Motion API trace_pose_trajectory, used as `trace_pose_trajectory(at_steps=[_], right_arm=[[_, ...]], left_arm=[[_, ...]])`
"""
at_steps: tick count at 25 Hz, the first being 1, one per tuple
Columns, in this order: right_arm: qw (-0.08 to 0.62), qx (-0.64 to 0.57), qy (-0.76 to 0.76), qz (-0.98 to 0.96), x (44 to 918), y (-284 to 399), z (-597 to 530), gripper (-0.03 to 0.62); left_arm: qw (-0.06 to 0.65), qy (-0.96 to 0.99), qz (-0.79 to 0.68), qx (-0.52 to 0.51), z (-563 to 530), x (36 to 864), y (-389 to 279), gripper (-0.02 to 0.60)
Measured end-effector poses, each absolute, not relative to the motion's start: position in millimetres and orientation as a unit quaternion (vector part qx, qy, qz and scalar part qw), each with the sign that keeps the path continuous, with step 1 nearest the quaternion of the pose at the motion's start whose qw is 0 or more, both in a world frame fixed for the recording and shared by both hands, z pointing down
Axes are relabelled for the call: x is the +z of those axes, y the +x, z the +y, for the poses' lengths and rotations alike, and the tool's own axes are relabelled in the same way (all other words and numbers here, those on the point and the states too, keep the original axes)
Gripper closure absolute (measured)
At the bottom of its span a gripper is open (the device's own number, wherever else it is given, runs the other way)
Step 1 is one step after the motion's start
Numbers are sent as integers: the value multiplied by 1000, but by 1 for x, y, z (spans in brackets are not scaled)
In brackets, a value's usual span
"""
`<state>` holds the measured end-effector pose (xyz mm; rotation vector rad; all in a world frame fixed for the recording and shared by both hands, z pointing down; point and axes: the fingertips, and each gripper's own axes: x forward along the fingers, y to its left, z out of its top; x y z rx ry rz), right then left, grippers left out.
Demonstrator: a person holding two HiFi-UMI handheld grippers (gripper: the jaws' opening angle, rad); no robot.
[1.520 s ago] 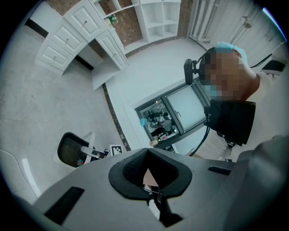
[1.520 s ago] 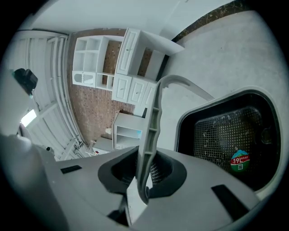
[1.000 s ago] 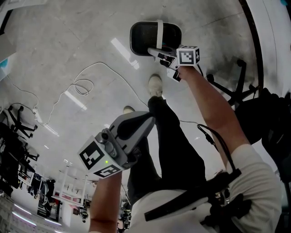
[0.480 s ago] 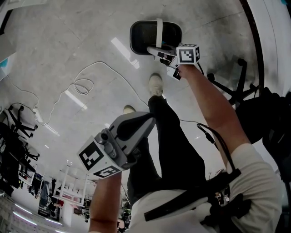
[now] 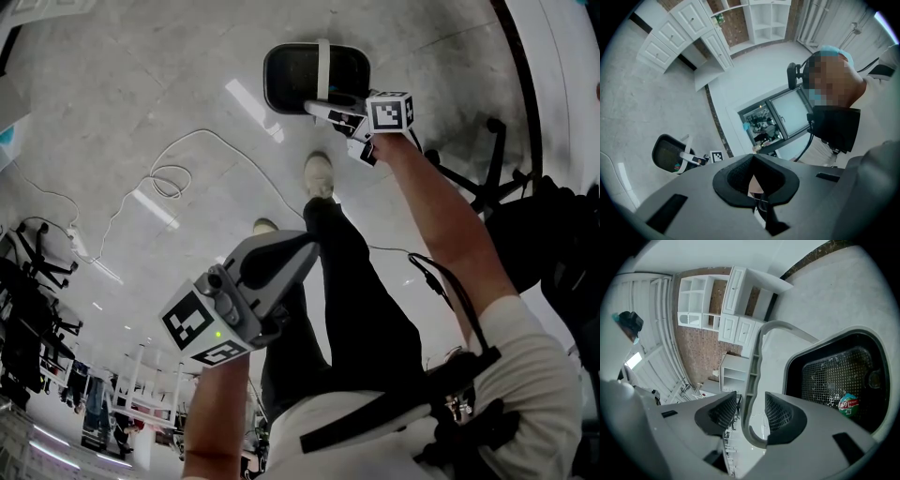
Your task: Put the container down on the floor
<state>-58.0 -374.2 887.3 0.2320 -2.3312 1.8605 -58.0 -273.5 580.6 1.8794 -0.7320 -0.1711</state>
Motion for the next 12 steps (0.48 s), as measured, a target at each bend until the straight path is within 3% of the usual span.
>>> trace_pose_trajectory(at_steps=[12], right_arm=[[126,626,124,-760,875,-11,-352,388]], left_arm=[[509,808,-289,-66,-265,552,-56,572]])
